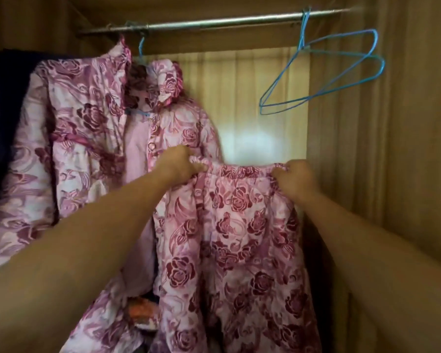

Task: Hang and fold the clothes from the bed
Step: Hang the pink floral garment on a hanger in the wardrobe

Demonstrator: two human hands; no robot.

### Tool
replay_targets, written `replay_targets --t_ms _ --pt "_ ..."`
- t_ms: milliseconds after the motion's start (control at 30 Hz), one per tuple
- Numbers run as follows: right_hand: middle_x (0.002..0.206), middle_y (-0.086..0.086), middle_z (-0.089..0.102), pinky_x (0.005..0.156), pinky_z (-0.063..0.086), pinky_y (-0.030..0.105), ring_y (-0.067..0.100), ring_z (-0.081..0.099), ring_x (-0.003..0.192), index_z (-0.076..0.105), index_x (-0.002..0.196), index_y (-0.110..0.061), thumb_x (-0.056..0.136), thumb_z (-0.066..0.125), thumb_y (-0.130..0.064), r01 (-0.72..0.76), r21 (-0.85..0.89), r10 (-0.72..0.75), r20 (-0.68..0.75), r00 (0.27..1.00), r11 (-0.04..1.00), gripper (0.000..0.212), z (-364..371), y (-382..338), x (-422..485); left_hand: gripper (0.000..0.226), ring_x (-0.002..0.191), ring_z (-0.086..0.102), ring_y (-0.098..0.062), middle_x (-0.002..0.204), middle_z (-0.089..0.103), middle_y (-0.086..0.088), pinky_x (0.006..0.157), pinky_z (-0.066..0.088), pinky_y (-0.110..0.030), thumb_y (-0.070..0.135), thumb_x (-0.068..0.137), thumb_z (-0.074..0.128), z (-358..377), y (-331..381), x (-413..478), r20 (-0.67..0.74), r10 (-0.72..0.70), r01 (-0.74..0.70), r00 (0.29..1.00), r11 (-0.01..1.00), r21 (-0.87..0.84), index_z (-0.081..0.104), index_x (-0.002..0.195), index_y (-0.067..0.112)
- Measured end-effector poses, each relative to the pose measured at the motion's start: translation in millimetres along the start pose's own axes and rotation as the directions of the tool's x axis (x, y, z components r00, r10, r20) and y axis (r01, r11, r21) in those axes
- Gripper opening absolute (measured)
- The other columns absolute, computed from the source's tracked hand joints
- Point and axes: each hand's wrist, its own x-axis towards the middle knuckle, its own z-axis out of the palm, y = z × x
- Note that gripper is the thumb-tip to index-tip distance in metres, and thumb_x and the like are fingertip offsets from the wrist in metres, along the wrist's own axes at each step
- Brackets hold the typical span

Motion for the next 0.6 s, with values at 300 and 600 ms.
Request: replay_targets --t_ms 300,600 --pt "0.086 0.021 0.071 0.066 0.049 0.037 0.036 0.068 0.083 0.072 0.086 0.0 0.097 0.058 -0.035 -0.218 -0.169 0.264 0.328 0.907 0.961 0.039 120.2 125.8 -115.0 0.048 0.109 0.062 -0.039 0.117 0.067 -0.022 0.083 0.048 -0.039 0.048 0.1 0.048 162.1 -91.0 -84.2 0.334 -0.109 0.108 0.936 0.994 0.021 0.066 0.12 0.007" --pt "0.055 -0.005 0.051 0.05 0.032 0.016 0.003 0.043 0.052 0.056 0.061 -0.012 0.096 0.061 -0.016 -0.235 -0.146 0.274 0.621 0.734 0.961 0.036 188.2 155.6 -186.5 0.078 0.094 0.063 -0.038 0.102 0.061 -0.035 0.083 0.05 -0.045 0.062 0.08 0.069 217.2 -140.3 -134.4 0.622 -0.023 0.058 0.783 0.998 -0.037 0.066 0.102 -0.012"
